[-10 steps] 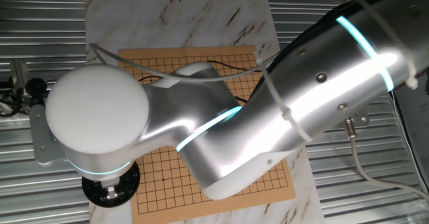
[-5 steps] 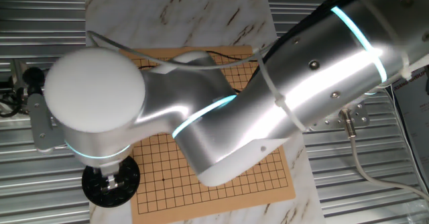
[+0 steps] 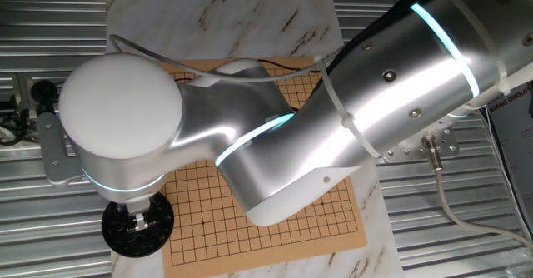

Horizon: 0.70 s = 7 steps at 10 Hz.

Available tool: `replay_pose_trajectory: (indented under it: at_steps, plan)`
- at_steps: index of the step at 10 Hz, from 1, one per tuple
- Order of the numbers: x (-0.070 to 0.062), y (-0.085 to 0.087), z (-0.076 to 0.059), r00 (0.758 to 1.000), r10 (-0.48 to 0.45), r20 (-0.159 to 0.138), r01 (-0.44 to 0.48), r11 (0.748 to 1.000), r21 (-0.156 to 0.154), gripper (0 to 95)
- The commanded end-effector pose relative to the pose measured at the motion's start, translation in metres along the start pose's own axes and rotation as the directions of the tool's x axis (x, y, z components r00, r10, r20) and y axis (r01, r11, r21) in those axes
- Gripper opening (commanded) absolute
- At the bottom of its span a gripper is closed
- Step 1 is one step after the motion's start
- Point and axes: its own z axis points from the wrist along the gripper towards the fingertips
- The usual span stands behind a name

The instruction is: Play the first move as black on the 3-4 point in the upper right corner of the Go board

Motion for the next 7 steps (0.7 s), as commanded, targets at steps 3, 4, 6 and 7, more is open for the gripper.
replay_pose_trajectory:
  at_steps: [3, 4, 6, 7]
  plan:
    - [-0.0012, -0.0003, -0.0004, 1.0, 0.009, -0.001, -0.009, 1.0, 0.001, 0.0]
    - [-0.0011, -0.0003, -0.0004, 1.0, 0.008, 0.0, -0.008, 1.0, -0.001, 0.0]
    - [-0.0009, -0.0001, -0.0004, 1.0, 0.005, 0.001, -0.005, 1.0, -0.003, 0.0]
    - [-0.0008, 0.0, -0.0006, 1.0, 0.006, 0.0, -0.006, 1.0, -0.002, 0.0]
